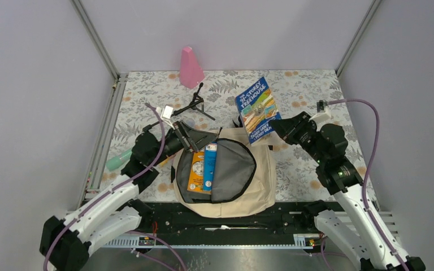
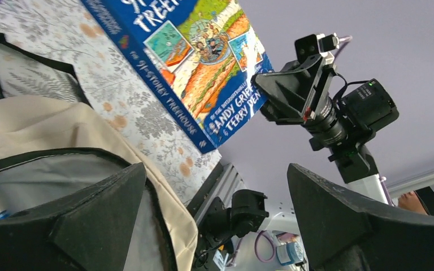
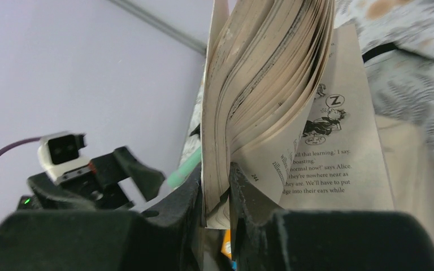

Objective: Pack the student bag
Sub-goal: Pick up the book from the center of the board.

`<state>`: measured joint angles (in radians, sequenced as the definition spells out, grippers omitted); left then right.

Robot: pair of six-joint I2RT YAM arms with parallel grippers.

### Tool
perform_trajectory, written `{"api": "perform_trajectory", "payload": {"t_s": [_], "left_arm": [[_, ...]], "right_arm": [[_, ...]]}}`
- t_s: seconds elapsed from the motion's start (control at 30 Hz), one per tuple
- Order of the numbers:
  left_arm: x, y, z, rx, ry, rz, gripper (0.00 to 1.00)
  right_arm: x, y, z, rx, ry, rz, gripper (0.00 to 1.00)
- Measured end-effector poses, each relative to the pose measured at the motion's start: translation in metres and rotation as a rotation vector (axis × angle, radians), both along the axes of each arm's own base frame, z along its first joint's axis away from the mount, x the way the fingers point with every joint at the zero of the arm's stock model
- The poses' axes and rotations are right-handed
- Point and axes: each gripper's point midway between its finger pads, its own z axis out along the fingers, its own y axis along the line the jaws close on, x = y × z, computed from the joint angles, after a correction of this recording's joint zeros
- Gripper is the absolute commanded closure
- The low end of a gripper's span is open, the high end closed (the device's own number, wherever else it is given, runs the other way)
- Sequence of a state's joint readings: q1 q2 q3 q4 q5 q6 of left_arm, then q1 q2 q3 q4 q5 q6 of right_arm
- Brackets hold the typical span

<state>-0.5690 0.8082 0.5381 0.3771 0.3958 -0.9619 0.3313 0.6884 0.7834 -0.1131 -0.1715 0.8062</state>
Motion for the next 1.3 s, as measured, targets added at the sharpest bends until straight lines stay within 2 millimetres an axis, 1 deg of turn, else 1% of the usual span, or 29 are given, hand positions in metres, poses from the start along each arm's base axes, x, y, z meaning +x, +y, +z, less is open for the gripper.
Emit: {"api": "perform_trajectory", "payload": {"t_s": [0.13,0.27,0.37,0.47,0.53,0.67,0.8,0.87,0.97,1.1,1.13,1.2,1.23,1.3], "left_arm": [[0.001,-0.027,-0.002,-0.016,0.021,-0.046,0.01],[0.0,-0.048,-0.013,-0.018,0.061,-0.074,0.01],[0.001,-0.058,-0.019,-0.023,0.086,-0.084,0.01],[0.004,-0.06,-0.02,-0.034,0.097,-0.075,0.01],[0.005,-0.06,-0.016,-0.05,0.09,-0.065,0.02],[0.008,-0.059,-0.005,-0.082,0.069,-0.051,0.1],[0.013,-0.063,0.013,-0.115,0.037,-0.047,0.17],[0.016,-0.064,0.017,-0.123,0.027,-0.042,0.27],[0.021,-0.066,0.018,-0.137,0.024,-0.035,0.47],[0.026,-0.07,0.019,-0.144,0.026,-0.031,0.66],[0.027,-0.07,0.021,-0.148,0.023,-0.029,0.75],[0.029,-0.068,0.026,-0.163,0.016,-0.022,0.98],[0.03,-0.067,0.029,-0.175,0.013,-0.015,1.0],[0.032,-0.065,0.036,-0.183,-0.011,-0.004,1.0]], "right_arm": [[-0.009,0.026,0.0,0.079,0.005,0.069,1.0],[-0.024,0.051,0.013,0.14,-0.021,0.146,1.0],[-0.031,0.061,0.023,0.176,-0.045,0.174,1.0],[-0.034,0.066,0.033,0.204,-0.07,0.188,1.0],[-0.036,0.069,0.037,0.219,-0.082,0.195,1.0],[-0.04,0.073,0.044,0.246,-0.097,0.21,1.0],[-0.041,0.076,0.04,0.261,-0.087,0.213,1.0],[-0.04,0.076,0.039,0.269,-0.085,0.208,1.0],[-0.04,0.075,0.043,0.286,-0.098,0.2,1.0],[-0.04,0.072,0.045,0.305,-0.106,0.19,1.0],[-0.04,0.072,0.045,0.306,-0.107,0.186,1.0],[-0.04,0.071,0.044,0.306,-0.107,0.181,1.0],[-0.04,0.071,0.042,0.297,-0.105,0.18,0.89],[-0.037,0.068,0.04,0.291,-0.105,0.163,0.55]]}}
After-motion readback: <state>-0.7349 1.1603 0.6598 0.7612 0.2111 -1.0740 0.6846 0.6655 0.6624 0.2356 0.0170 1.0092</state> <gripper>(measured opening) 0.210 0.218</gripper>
